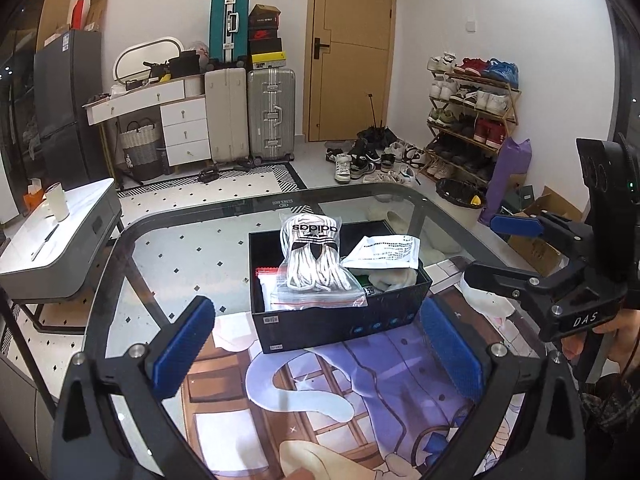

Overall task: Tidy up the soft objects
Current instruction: 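Withdraw both open tools up and away from the black box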

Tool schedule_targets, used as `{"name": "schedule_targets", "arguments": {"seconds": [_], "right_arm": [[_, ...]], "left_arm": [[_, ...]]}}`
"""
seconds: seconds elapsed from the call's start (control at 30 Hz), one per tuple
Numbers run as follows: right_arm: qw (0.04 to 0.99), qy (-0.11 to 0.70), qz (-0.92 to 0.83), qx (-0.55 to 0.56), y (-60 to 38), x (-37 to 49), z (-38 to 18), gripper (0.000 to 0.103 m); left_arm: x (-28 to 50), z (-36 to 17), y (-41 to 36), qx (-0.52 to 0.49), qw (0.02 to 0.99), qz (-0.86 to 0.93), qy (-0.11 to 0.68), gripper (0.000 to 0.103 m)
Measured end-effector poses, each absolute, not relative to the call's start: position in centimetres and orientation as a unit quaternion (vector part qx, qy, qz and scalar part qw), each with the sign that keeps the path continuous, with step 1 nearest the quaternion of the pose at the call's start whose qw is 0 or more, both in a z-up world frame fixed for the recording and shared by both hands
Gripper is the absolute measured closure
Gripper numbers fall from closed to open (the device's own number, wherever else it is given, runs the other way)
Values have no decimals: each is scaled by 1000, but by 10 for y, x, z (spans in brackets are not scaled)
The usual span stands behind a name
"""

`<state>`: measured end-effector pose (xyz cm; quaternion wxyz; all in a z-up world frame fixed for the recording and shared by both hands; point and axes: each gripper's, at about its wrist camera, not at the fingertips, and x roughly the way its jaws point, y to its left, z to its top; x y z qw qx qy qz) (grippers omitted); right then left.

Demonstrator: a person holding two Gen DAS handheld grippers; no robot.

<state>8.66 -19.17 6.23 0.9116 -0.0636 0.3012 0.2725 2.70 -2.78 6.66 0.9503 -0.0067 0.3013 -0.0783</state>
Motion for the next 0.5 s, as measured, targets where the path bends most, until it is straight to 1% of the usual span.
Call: {"name": "schedule_targets", "arguments": {"seconds": [0.23,0.5], "right_arm": [[914,298,270,-60,-198,77,52,1],[922,280,267,-34,-206,73,45,1]], "left_arm": [[19,59,-34,9,952,-71,296,0],[16,48,-39,0,954,-69,292,0]]}}
